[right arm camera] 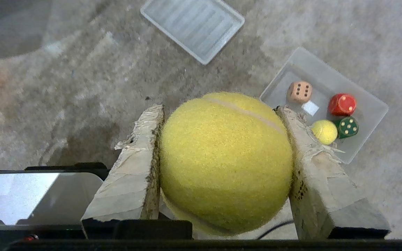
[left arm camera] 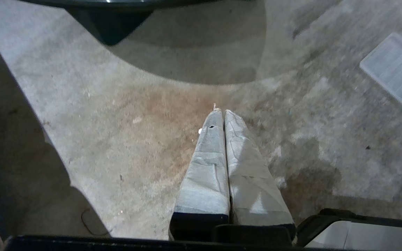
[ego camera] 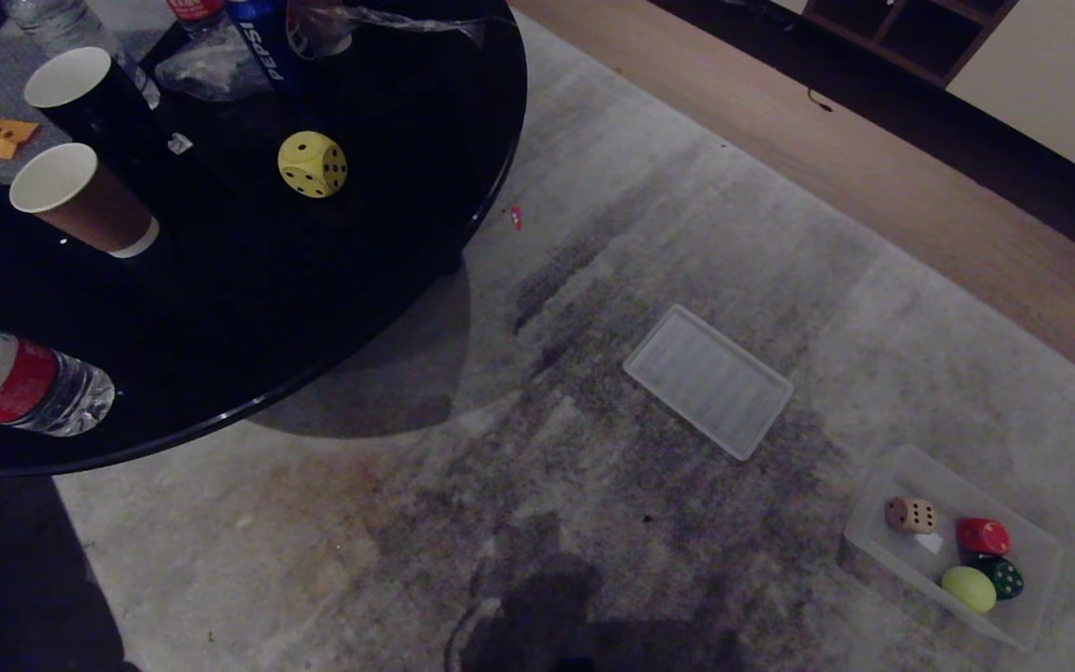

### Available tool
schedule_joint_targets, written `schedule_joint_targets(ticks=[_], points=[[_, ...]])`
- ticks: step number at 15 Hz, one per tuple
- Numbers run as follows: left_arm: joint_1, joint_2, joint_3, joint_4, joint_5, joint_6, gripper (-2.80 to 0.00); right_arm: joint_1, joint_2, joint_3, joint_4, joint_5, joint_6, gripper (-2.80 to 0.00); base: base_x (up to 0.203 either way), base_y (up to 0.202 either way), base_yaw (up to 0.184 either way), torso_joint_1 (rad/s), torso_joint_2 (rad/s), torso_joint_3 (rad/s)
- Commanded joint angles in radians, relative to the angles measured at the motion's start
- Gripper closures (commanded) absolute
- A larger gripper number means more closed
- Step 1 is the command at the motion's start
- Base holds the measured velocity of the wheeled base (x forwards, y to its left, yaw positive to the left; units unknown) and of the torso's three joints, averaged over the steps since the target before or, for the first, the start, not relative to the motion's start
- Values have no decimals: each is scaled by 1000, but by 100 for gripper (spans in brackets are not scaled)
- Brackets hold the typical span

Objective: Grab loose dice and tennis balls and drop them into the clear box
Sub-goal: Put the ball in the box

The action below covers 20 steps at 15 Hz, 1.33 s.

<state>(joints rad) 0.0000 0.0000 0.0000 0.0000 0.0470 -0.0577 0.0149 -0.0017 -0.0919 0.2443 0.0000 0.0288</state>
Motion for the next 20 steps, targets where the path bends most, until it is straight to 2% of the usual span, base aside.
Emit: schedule_joint_targets(ticks=[1, 20], points=[[0, 2, 2, 0, 1, -1, 0, 0, 2, 0, 1, 0, 0, 0, 0, 0, 0, -2, 2, 193], [0, 2, 2, 0, 1, -2, 0, 0, 3, 0, 1, 0, 0, 0, 0, 0, 0, 2, 3, 202]])
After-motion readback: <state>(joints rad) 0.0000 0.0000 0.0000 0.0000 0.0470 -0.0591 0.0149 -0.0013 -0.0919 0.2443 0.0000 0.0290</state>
